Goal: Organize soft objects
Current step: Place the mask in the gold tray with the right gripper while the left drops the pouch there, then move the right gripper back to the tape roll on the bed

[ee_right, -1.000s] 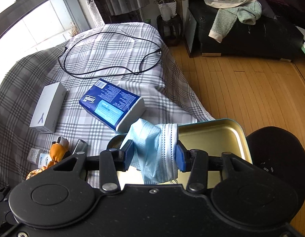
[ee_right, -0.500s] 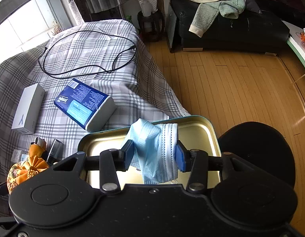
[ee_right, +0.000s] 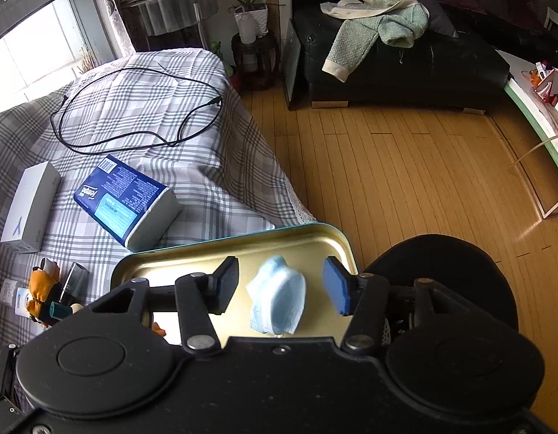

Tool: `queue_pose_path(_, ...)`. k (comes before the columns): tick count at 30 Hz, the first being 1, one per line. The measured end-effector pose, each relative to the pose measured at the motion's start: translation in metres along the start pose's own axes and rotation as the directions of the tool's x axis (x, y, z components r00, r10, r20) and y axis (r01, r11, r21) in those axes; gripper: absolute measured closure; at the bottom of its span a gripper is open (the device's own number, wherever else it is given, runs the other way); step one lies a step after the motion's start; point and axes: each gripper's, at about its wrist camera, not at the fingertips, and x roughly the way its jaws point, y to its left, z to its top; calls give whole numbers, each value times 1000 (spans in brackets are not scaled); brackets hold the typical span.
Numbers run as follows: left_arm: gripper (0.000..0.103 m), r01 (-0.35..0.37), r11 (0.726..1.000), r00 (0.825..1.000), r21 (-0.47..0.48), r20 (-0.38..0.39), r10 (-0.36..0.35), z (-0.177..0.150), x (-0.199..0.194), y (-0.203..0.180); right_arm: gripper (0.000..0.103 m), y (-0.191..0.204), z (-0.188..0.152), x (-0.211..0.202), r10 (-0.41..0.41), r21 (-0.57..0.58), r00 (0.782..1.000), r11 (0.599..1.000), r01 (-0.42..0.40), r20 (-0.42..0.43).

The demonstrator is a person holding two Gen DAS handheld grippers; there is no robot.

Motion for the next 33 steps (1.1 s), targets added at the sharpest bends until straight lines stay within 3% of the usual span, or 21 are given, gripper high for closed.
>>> queue_pose_path(19,4,18,999,997,-33,-69,-20,-9,8,16,46,4,-3,5,-1,-14,1000,1000,1,-22)
queue_pose_path(33,3,17,994,997,-108,-74,-25,-22,1,62,46,14,-6,10,15,-7,999,1000,-15,-52)
